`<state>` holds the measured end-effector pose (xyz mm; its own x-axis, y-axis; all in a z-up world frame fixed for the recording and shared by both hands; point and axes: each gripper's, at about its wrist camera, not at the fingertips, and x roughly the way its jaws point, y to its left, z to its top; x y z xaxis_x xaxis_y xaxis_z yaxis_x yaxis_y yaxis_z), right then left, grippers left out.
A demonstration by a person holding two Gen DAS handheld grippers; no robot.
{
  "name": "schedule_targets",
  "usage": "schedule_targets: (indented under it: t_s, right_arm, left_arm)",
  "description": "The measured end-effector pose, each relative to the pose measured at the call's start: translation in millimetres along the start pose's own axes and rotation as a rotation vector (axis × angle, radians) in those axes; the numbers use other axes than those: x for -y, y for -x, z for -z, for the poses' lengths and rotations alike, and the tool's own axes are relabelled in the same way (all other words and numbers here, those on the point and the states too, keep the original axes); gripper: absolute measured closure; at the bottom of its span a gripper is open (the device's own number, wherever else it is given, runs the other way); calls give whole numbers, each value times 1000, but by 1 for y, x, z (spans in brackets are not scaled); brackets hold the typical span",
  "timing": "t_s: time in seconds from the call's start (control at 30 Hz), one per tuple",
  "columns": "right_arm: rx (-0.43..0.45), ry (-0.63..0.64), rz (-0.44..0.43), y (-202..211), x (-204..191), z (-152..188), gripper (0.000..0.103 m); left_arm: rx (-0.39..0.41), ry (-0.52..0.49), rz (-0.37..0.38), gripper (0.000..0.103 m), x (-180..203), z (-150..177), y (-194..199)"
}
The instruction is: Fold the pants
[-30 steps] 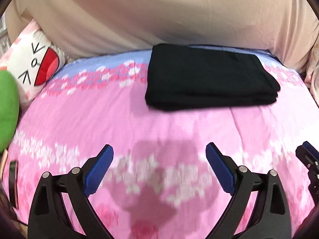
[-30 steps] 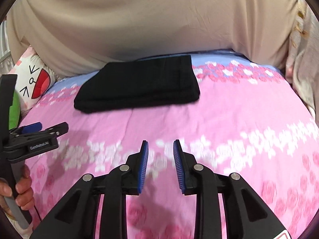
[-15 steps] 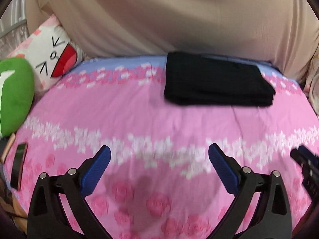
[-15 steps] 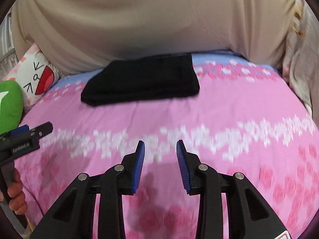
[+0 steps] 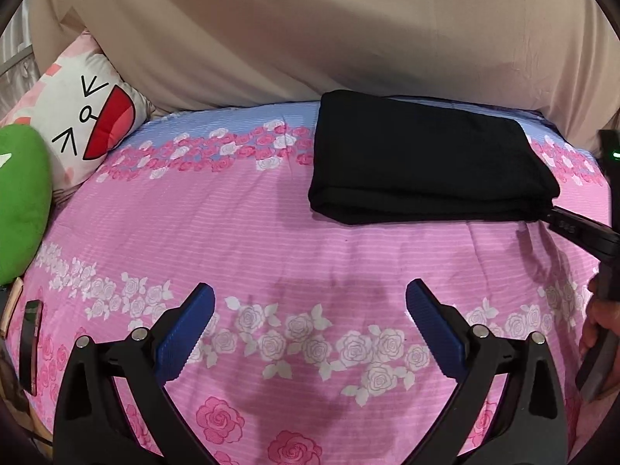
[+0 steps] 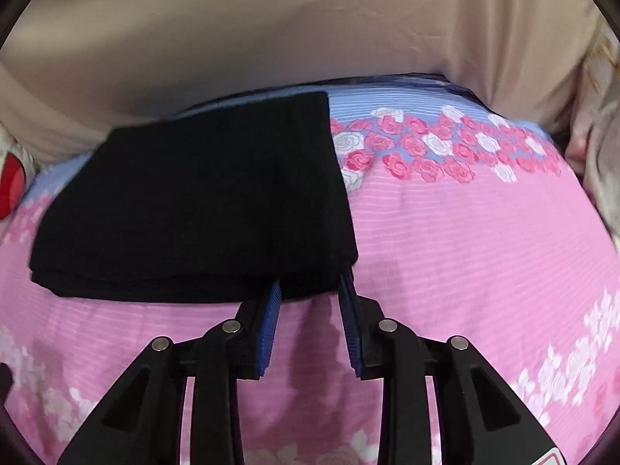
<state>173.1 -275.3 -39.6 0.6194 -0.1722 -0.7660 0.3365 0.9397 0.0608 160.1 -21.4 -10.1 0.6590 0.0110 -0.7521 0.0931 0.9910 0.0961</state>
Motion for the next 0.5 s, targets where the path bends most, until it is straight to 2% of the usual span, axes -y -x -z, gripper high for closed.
schedule_targets:
  t_s: [0.13,0.3,0.37,0.43,0.5]
  right_arm:
    - [90,1,-51,49,-5,22,73]
    - [142,39,-89,99,-23,67,72]
    - [149,42,-82,107,-26,81,70]
    - [156,65,-48,113,-30,96,61]
    - [168,84,-10,117,-33,109,57]
  left_arm:
    - [-2,-9,13,6,-1,1,-3]
    - [25,-11,34,6,0,10,2]
    - [48,-16,36,6,2,15,8]
    - [68,-24,42,6,5,20,14]
    - [76,-30,50,5,9,27,19]
